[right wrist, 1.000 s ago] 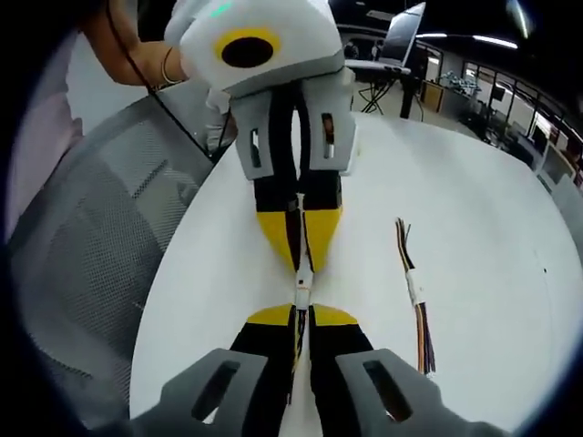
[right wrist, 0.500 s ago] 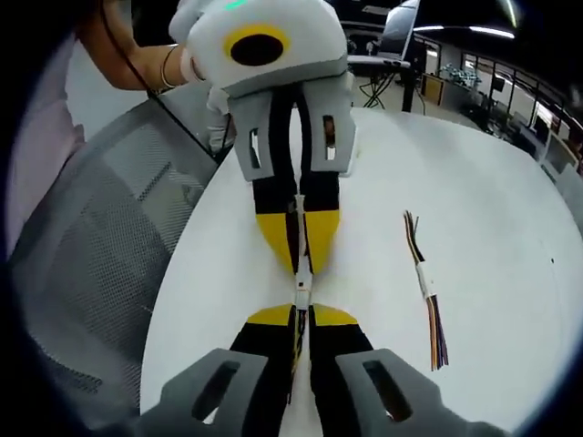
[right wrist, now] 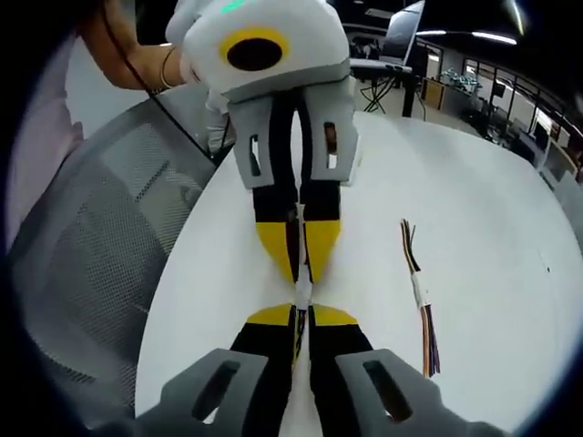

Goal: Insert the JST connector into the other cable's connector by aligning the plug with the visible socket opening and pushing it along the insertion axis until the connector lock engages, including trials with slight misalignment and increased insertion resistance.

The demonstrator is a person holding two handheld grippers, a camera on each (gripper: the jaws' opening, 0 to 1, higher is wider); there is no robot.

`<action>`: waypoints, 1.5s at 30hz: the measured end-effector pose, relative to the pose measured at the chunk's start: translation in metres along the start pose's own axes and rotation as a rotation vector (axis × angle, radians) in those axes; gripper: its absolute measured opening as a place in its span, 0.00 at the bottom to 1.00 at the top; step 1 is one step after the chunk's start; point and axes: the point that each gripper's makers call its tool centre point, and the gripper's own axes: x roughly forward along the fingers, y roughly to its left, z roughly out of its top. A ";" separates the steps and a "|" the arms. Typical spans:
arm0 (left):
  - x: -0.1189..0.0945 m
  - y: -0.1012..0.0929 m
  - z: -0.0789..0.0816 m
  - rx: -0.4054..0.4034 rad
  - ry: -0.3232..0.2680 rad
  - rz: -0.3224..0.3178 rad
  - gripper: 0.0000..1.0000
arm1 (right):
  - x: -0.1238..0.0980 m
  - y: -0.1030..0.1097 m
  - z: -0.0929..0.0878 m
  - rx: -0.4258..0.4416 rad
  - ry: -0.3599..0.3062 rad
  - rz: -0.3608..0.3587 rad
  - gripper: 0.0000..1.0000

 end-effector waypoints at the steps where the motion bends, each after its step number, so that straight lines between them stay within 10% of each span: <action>1: 0.000 0.000 0.000 0.001 0.000 0.001 0.00 | 0.001 0.000 0.000 -0.004 0.002 -0.001 0.01; 45: 0.017 0.030 -0.016 -0.118 -0.026 0.029 0.00 | 0.012 -0.036 -0.012 -0.038 0.051 -0.023 0.02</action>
